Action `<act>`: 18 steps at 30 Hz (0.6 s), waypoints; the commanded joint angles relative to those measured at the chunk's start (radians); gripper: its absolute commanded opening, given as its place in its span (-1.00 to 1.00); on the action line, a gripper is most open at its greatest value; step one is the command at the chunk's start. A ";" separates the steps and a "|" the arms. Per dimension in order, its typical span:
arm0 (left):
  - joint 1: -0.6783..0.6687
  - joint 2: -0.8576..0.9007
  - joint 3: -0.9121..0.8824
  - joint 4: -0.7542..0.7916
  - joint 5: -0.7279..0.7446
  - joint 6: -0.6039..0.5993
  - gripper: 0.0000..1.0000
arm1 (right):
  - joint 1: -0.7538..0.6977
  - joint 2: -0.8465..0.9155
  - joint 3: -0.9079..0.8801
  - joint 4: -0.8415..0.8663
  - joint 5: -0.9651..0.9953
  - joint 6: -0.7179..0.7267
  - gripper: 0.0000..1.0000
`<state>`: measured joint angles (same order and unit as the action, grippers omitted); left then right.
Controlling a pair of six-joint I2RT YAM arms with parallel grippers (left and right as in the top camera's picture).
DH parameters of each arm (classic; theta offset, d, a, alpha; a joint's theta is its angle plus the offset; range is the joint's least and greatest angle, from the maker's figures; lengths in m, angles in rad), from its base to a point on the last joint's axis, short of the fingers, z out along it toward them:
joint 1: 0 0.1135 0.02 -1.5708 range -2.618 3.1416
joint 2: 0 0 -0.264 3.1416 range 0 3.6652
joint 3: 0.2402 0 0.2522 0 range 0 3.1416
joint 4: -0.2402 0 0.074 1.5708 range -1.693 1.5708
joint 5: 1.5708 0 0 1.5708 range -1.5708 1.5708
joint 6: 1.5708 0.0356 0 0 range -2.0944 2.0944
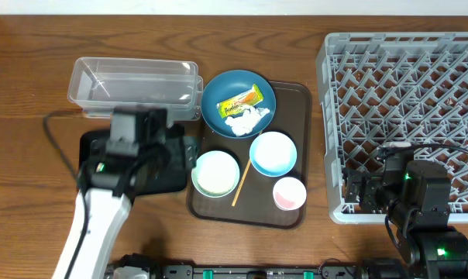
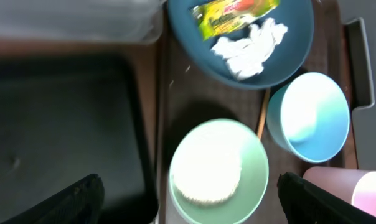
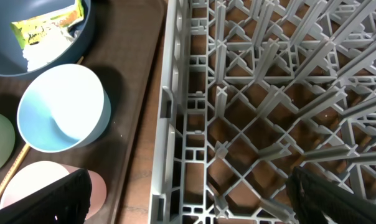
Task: Sort waste into correct bins and load items into the dishwasher rack
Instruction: 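Reach left gripper to blue plate and grasp white tissue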
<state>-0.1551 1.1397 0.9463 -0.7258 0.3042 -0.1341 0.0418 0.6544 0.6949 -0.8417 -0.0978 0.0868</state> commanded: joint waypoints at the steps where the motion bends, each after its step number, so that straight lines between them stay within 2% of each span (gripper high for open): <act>1: -0.056 0.127 0.123 0.008 -0.052 0.079 0.83 | 0.012 -0.001 0.023 -0.001 0.003 0.002 0.98; 8: -0.168 0.366 0.292 0.056 -0.090 0.187 0.83 | 0.012 -0.001 0.023 -0.008 0.004 0.002 0.99; 14: -0.256 0.488 0.300 0.265 -0.138 0.275 0.82 | 0.012 -0.001 0.023 -0.019 0.004 0.002 0.98; 18: -0.300 0.563 0.300 0.377 -0.138 0.288 0.82 | 0.012 -0.001 0.023 -0.019 0.004 0.002 0.98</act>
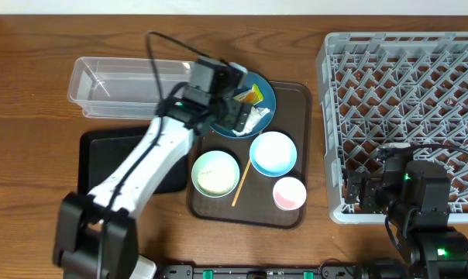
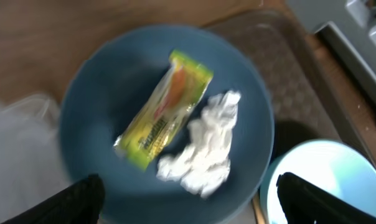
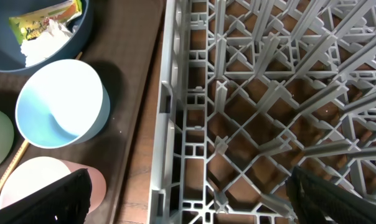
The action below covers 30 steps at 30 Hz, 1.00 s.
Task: Sort waste into correct bins and load items into the dishwasher rack
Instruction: 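Reach left gripper to blue plate and grasp white tissue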
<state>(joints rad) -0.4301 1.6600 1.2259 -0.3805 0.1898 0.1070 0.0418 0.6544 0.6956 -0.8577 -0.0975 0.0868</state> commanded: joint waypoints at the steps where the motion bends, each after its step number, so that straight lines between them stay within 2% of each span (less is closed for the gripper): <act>1: -0.033 0.061 0.020 0.048 -0.023 0.047 0.82 | 0.012 -0.001 0.023 -0.003 0.003 0.002 0.99; 6: -0.054 0.161 0.020 0.092 -0.024 0.047 0.79 | 0.012 -0.001 0.023 -0.004 0.003 0.002 0.99; 16: -0.053 0.258 0.020 0.132 -0.023 0.046 0.22 | 0.012 -0.001 0.023 -0.003 0.003 0.002 0.98; 23: -0.054 0.287 0.016 0.116 -0.022 0.046 0.15 | 0.012 -0.001 0.023 -0.004 0.003 0.002 0.99; 30: -0.054 0.287 0.008 0.109 -0.022 0.046 -0.31 | 0.012 -0.001 0.023 -0.004 0.003 0.002 0.98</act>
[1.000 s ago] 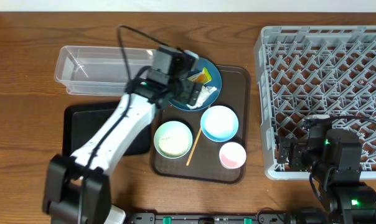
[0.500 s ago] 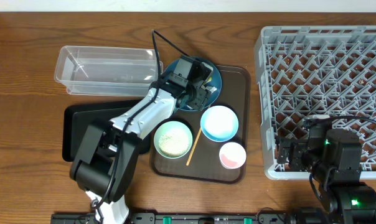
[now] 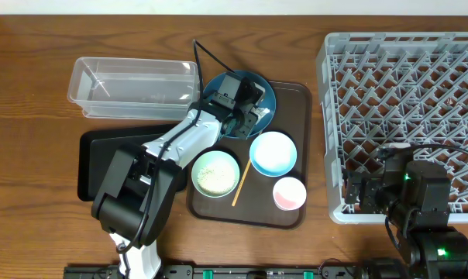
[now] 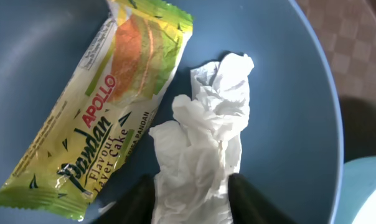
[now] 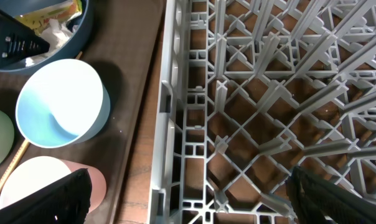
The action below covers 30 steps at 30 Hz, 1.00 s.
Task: Sort waste into correct bins and load items into the dishwasher rack
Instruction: 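Reach left gripper to blue plate and grasp white tissue, then carry tissue with left gripper and drop into clear bin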
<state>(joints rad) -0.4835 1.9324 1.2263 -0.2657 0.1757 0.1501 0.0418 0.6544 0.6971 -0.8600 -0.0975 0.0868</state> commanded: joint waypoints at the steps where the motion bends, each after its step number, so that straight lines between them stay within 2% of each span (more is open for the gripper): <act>1: -0.001 0.015 0.005 -0.007 -0.008 0.003 -0.42 | 0.012 -0.001 0.021 -0.002 0.003 0.002 0.99; 3: -0.001 0.015 0.000 -0.014 -0.008 0.003 -0.58 | 0.012 -0.001 0.021 -0.002 0.003 0.002 0.99; 6: -0.001 0.015 -0.012 -0.016 -0.008 0.003 -0.63 | 0.012 -0.001 0.021 -0.002 0.003 0.002 0.99; 7: -0.001 0.015 -0.013 -0.017 -0.008 0.003 -0.74 | 0.012 -0.001 0.021 -0.001 0.003 0.002 0.98; 10: -0.001 0.015 -0.012 -0.013 -0.008 0.003 -0.87 | 0.012 -0.001 0.021 -0.002 0.003 0.002 0.99; 16: 0.000 -0.002 0.001 -0.005 -0.009 0.003 -0.88 | 0.012 -0.001 0.021 -0.002 0.003 0.002 0.98; 22: 0.014 -0.101 0.023 -0.001 -0.025 0.003 -0.88 | 0.012 -0.001 0.021 -0.002 0.003 0.002 0.98; 27: 0.050 -0.215 0.023 -0.005 -0.179 0.003 -0.88 | 0.012 -0.001 0.021 -0.002 0.003 0.002 0.98; 30: 0.083 -0.267 0.023 0.003 -0.200 0.003 -0.88 | 0.012 -0.001 0.021 -0.005 0.003 0.002 0.99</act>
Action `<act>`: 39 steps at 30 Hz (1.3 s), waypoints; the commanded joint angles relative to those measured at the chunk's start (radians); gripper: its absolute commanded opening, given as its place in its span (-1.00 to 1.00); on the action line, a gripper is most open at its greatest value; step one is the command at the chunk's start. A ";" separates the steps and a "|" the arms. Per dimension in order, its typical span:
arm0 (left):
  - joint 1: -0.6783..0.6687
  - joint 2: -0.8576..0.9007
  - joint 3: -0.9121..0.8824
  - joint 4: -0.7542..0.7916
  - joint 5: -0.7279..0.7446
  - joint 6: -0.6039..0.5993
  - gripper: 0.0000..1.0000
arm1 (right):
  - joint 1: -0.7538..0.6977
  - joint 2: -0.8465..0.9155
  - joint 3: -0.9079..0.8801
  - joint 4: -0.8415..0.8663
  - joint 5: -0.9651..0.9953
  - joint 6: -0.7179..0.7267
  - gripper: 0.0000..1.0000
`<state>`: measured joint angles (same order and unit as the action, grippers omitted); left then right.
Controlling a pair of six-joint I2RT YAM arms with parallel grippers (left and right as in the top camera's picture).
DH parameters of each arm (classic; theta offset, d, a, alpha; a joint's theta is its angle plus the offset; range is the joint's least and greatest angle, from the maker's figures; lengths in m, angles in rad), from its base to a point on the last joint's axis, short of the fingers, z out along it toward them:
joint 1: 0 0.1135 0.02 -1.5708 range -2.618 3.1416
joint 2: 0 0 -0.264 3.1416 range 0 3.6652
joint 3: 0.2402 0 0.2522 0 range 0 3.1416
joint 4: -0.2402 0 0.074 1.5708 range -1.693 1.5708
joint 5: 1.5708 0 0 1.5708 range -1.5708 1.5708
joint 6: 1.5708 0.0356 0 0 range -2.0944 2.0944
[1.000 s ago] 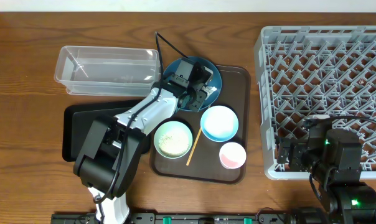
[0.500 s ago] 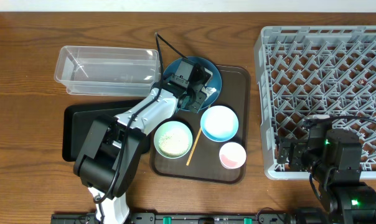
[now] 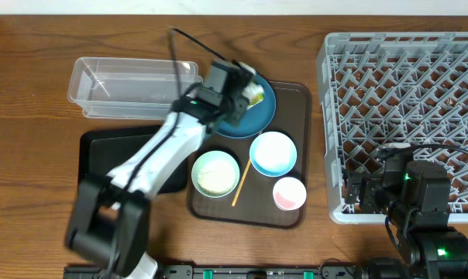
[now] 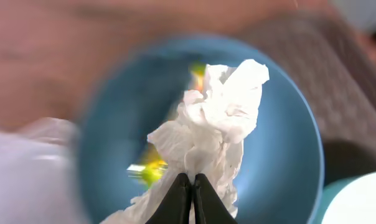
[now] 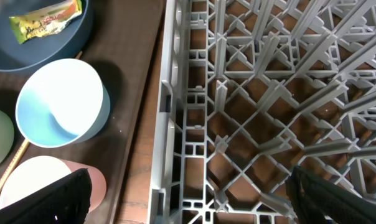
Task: Sort waste into correct bins and load items into the dishwasher rack
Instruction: 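Carry tissue with left gripper and drop into clear bin, then grasp yellow snack wrapper on blue plate with left gripper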
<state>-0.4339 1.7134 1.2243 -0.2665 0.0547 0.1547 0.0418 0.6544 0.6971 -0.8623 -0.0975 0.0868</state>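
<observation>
My left gripper (image 4: 189, 182) is shut on a crumpled white tissue (image 4: 216, 118) and holds it up over the dark blue plate (image 4: 281, 162). A yellow-green snack wrapper (image 5: 48, 22) still lies on that plate (image 3: 253, 120). The arm hides part of the plate in the overhead view. On the brown tray (image 3: 296, 97) stand a light blue bowl (image 3: 273, 152), a green bowl (image 3: 215, 172) and a pink cup (image 3: 289, 193), with a wooden chopstick (image 3: 240, 188) between them. My right gripper (image 5: 188, 196) hangs open over the front left corner of the grey dishwasher rack (image 3: 404, 85).
A clear plastic bin (image 3: 133, 85) lies at the back left, touching the plate's left side. A black bin (image 3: 94, 159) sits in front of it, left of the tray. The rack's left wall (image 5: 175, 112) stands close to the tray's right edge.
My left gripper was open, low over the plate with its fingers either side of the tissue. Now it is shut on the tissue and higher above the plate. The right arm has not moved.
My left gripper was first open over the black bin and the green bowl. Then it was above the blue plate, with wrapper and tissue below it. Then it was down around the tissue, and now it holds the tissue clear of the plate, where the wrapper stays.
</observation>
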 commanded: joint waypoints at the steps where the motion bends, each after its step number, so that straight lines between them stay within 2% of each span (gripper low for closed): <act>1: 0.050 -0.063 0.025 0.008 -0.079 -0.002 -0.88 | 0.012 -0.001 0.021 -0.003 0.003 0.002 0.99; 15: 0.273 -0.072 0.023 0.025 -0.078 -0.002 -0.87 | 0.012 -0.001 0.021 -0.004 0.003 0.002 0.99; 16: 0.282 -0.070 0.023 0.025 -0.078 -0.002 -0.77 | 0.012 -0.001 0.021 -0.004 0.003 0.002 0.99; 17: 0.287 -0.069 0.023 0.025 -0.078 -0.002 -0.40 | 0.012 -0.001 0.021 -0.004 0.003 0.002 0.98; 18: 0.289 -0.069 0.023 0.026 -0.078 -0.002 -0.17 | 0.012 -0.001 0.021 -0.006 0.003 0.002 0.98; 24: 0.265 -0.069 0.023 0.029 -0.009 -0.010 -0.14 | 0.012 -0.001 0.021 -0.006 0.003 0.002 0.99; 31: 0.144 -0.066 0.023 0.029 0.042 -0.009 -0.05 | 0.012 -0.001 0.021 -0.010 0.003 0.002 0.98; 34: 0.090 -0.043 0.023 0.034 0.042 -0.005 0.15 | 0.012 -0.001 0.021 -0.010 0.003 0.002 0.98; 39: 0.013 0.052 0.023 0.066 0.042 0.082 0.30 | 0.012 -0.001 0.021 -0.010 0.003 0.002 0.99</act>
<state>-0.3923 1.6985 1.2312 -0.2115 0.0921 0.1761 0.0418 0.6544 0.6975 -0.8711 -0.0975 0.0868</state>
